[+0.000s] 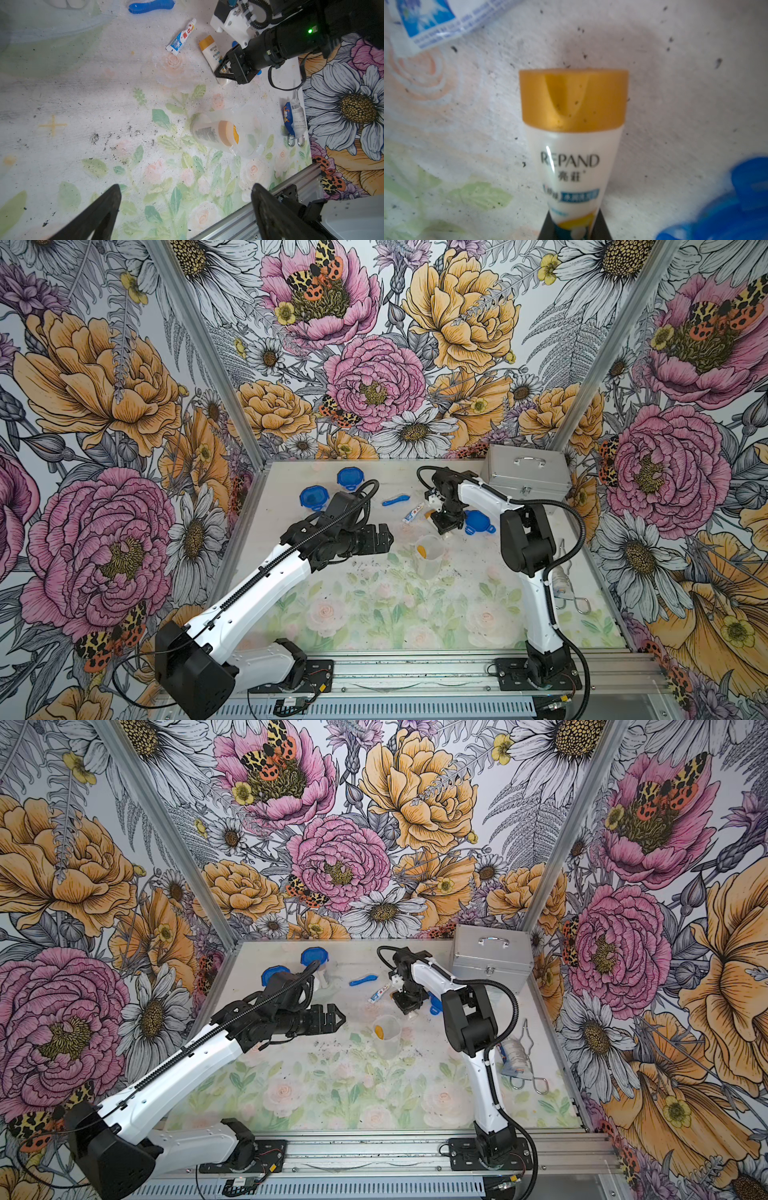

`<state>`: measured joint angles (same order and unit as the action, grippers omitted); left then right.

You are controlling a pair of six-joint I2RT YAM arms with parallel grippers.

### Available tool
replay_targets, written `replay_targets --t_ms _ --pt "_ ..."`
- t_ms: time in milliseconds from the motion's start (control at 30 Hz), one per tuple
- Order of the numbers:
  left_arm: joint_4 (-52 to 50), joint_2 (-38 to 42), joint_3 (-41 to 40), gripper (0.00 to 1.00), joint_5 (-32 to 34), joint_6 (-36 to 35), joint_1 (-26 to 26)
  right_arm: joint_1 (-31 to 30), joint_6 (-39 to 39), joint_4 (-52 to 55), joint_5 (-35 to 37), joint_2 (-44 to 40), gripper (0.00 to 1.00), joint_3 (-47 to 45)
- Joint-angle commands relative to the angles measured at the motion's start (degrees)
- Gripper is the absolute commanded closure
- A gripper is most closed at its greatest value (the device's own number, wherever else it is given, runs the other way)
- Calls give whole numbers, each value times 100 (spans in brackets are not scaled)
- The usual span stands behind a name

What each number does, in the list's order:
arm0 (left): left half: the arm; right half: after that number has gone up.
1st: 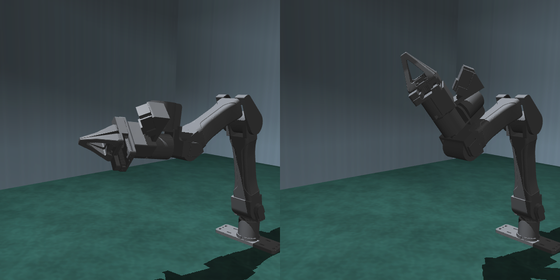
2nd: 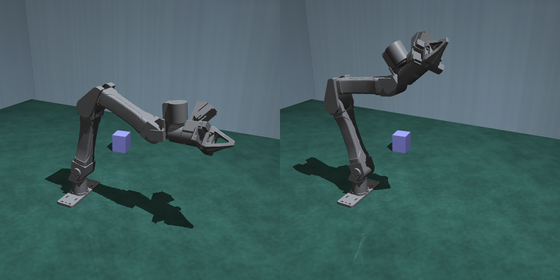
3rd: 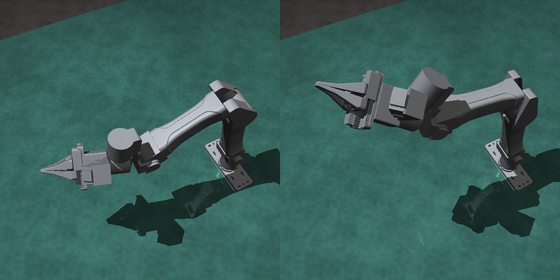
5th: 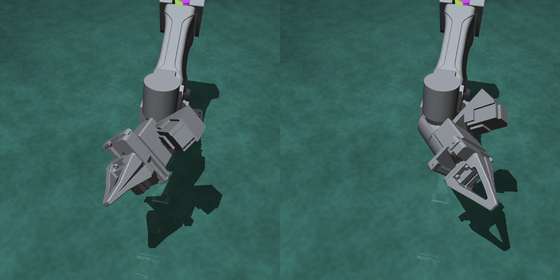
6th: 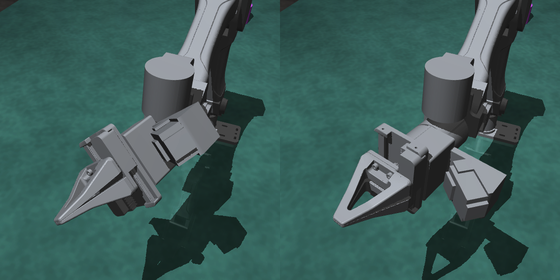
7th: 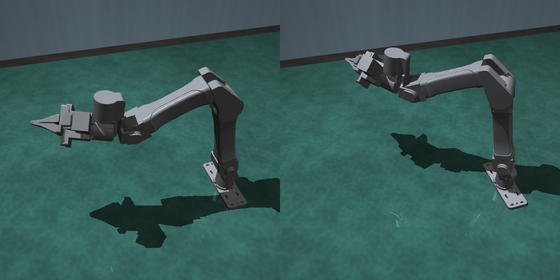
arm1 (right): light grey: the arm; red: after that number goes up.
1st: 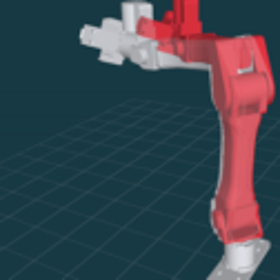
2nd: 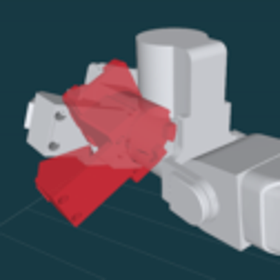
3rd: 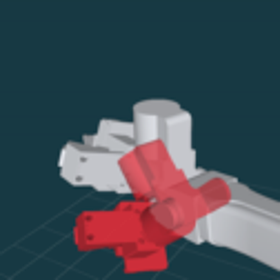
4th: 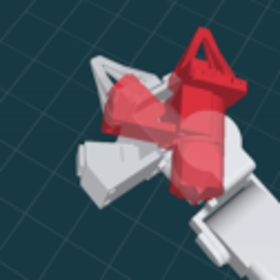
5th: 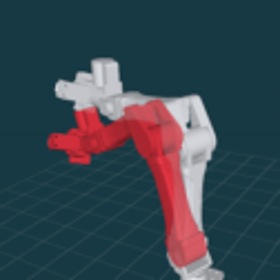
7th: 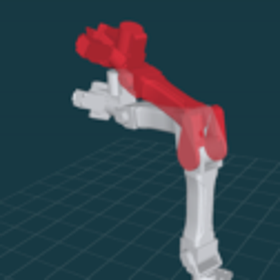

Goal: Pack away toiletry kits
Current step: Pick up the toiletry item from the center of the board.

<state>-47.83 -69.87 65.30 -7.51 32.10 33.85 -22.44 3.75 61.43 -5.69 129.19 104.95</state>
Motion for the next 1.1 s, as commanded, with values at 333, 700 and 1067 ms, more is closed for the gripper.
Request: replay_targets --t_ms 333,700,1067 --pt "156 -1099 1455 1 -1384 384 -256 -300 -132 -1546 -1088 -3317 97 -2245" --pt "1024 -1984 2057 9 -1970 610 -93 -999 -388 -1634 -1601 -4859 95 -2903" --pt "1252 -2196 1885 41 -2128 710 296 -1202 -718 -1854 -1492 -5093 95 -3118"
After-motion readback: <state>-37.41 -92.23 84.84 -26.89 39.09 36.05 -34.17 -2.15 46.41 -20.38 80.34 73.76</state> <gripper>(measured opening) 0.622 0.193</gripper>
